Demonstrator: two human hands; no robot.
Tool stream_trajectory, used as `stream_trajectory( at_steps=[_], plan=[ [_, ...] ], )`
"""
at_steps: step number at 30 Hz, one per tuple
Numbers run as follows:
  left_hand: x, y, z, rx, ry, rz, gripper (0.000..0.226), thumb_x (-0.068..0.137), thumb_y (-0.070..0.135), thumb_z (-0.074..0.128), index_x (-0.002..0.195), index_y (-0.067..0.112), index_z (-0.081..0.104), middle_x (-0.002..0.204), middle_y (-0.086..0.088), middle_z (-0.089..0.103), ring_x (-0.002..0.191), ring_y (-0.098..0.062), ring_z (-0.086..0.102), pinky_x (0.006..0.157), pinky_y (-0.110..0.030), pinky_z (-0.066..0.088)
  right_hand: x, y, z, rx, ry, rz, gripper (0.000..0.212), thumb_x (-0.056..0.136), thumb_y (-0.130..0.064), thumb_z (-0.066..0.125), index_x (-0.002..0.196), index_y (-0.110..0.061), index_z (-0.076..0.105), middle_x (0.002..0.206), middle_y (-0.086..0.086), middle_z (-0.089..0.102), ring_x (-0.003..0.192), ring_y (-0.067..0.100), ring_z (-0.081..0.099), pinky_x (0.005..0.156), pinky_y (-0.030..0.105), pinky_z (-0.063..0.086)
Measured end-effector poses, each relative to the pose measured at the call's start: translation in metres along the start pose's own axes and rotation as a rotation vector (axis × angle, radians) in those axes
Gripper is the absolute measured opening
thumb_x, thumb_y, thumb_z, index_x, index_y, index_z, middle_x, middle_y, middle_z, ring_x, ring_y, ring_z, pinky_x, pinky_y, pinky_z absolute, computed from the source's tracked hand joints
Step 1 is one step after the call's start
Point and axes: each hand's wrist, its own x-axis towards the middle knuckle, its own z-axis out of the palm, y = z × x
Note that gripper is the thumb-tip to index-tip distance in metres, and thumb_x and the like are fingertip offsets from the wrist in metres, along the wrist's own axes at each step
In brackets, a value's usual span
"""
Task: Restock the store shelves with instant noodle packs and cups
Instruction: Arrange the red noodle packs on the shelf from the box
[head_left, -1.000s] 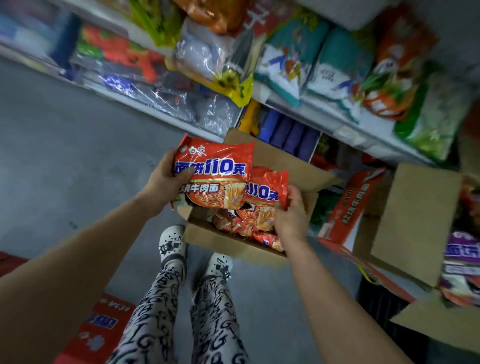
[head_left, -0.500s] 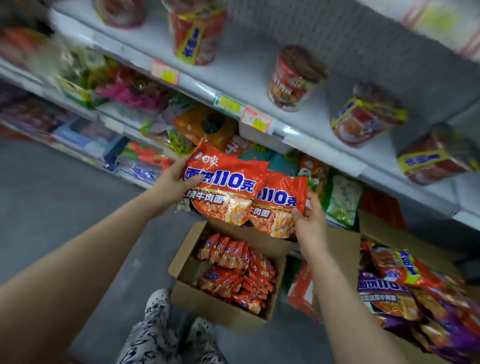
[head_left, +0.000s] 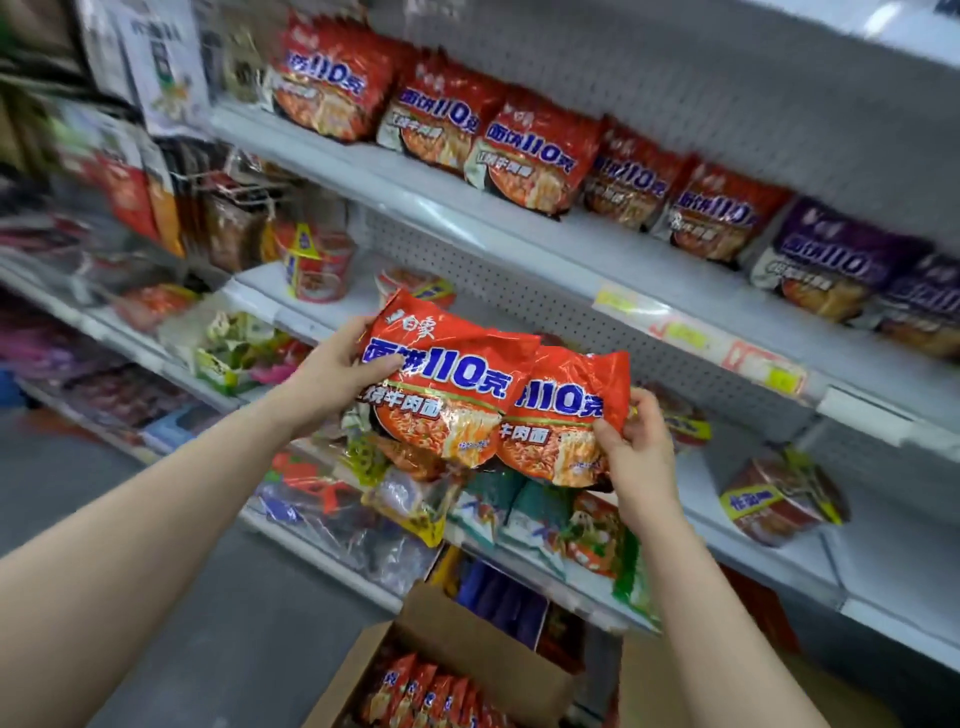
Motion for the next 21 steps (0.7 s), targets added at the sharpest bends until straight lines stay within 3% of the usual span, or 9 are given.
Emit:
stream_trajectory(
  at_steps=[4, 6, 9, 12, 15, 19, 21],
  plan=[
    [0.008, 0.036, -0.021, 0.024, -0.003, 0.069, 0.059, 0.076, 0.042, 0.075, 0.127, 0.027, 0.049, 0.116, -0.003, 0.069, 0.102, -0.021, 0.070, 0.081, -0.038, 0.059, 0.015, -0.038, 0.005, 0.051, 0.003, -0.130, 0.049, 0.096, -0.002, 0.057, 0.126, -0.040, 0.049, 0.113, 0.000, 0.068, 0.095, 0.018, 0.070, 0.071, 0.035, 0.059],
    [0.016, 0.047, -0.032, 0.034, 0.012, 0.109, 0.062, 0.076, 0.046, 0.078, 0.127, 0.027, 0.050, 0.118, -0.003, 0.068, 0.104, -0.022, 0.069, 0.084, -0.042, 0.058, 0.022, -0.054, 0.011, 0.100, -0.039, -0.165, 0.059, 0.097, -0.003, 0.056, 0.137, -0.044, 0.042, 0.118, 0.000, 0.067, 0.095, 0.018, 0.072, 0.073, 0.040, 0.061],
    [0.031, 0.059, -0.047, 0.050, 0.048, 0.159, 0.064, 0.078, 0.039, 0.076, 0.132, 0.020, 0.046, 0.119, -0.007, 0.067, 0.106, -0.027, 0.067, 0.090, -0.051, 0.055, 0.035, -0.072, 0.026, 0.113, -0.054, -0.177, 0.061, 0.099, -0.006, 0.054, 0.137, -0.052, 0.039, 0.119, 0.006, 0.067, 0.095, 0.021, 0.073, 0.072, 0.049, 0.062],
    [0.055, 0.069, -0.071, 0.068, 0.051, 0.176, 0.073, 0.072, 0.051, 0.079, 0.131, 0.021, 0.047, 0.118, -0.005, 0.067, 0.105, -0.026, 0.068, 0.089, -0.050, 0.055, 0.054, -0.085, 0.048, 0.116, -0.037, -0.213, 0.059, 0.100, -0.007, 0.054, 0.137, -0.051, 0.040, 0.119, 0.007, 0.068, 0.096, 0.021, 0.072, 0.073, 0.050, 0.061],
    [0.086, 0.079, -0.104, 0.082, 0.030, 0.188, 0.064, 0.081, 0.042, 0.075, 0.133, 0.021, 0.046, 0.120, -0.004, 0.066, 0.106, -0.023, 0.067, 0.089, -0.048, 0.056, 0.078, -0.098, 0.079, 0.130, 0.009, -0.210, 0.053, 0.100, -0.010, 0.054, 0.132, -0.052, 0.047, 0.123, 0.004, 0.066, 0.100, 0.019, 0.071, 0.076, 0.050, 0.061],
    [0.124, 0.094, -0.141, 0.061, -0.002, 0.203, 0.054, 0.084, 0.031, 0.067, 0.133, 0.023, 0.047, 0.120, -0.002, 0.066, 0.107, -0.021, 0.067, 0.088, -0.045, 0.057, 0.108, -0.111, 0.119, 0.155, 0.071, -0.207, 0.049, 0.100, -0.010, 0.054, 0.136, -0.042, 0.049, 0.128, 0.002, 0.065, 0.105, 0.016, 0.069, 0.082, 0.047, 0.060],
    [0.145, 0.102, -0.165, 0.055, -0.014, 0.206, 0.060, 0.081, 0.036, 0.072, 0.134, 0.023, 0.047, 0.120, -0.002, 0.067, 0.107, -0.021, 0.067, 0.089, -0.046, 0.056, 0.122, -0.121, 0.142, 0.162, 0.111, -0.219, 0.047, 0.100, -0.008, 0.053, 0.137, -0.038, 0.050, 0.129, 0.001, 0.064, 0.106, 0.015, 0.068, 0.085, 0.044, 0.060]
  ],
)
